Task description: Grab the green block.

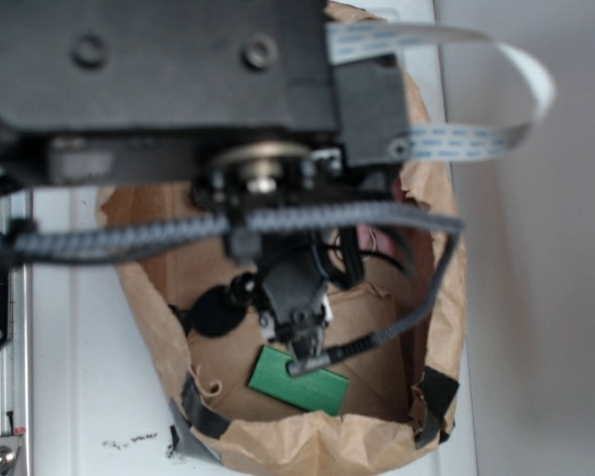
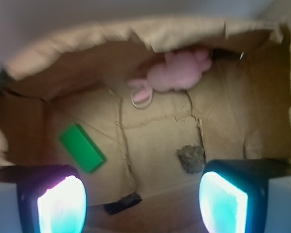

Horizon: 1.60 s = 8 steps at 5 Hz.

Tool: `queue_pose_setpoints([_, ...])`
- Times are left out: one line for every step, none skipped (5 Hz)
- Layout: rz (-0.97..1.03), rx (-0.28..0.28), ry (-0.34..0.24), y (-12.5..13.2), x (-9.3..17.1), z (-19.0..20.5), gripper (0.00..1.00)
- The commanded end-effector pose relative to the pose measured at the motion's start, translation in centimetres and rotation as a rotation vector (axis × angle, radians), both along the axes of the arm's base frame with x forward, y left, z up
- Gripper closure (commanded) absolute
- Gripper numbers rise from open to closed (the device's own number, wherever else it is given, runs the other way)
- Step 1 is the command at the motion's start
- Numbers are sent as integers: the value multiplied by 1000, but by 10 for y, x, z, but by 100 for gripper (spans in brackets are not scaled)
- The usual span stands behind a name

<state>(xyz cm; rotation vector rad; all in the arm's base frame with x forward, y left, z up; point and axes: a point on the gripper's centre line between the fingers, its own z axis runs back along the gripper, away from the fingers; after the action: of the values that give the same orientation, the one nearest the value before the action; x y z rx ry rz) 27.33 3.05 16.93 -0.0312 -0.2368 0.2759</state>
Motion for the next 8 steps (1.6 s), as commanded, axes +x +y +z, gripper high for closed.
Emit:
queue_pose_setpoints([56,112,-5,23,10,-44,0])
queue_pose_setpoints([-43,83,12,3,7,-71,0])
queue_pose_setpoints([-95,4,-7,-19,11,-76,0])
queue_pose_setpoints([-188,-110,-22,-46,16,-68,0])
queue_pose_setpoints([-258,-168,-16,-67,12,-64,0])
queue_pose_setpoints([-280,-134,10,-80,2,-60,0])
queue_pose_setpoints([-280,-134,10,-80,2,-60,0])
queue_pose_setpoints([-280,-134,10,-80,2,-60,0])
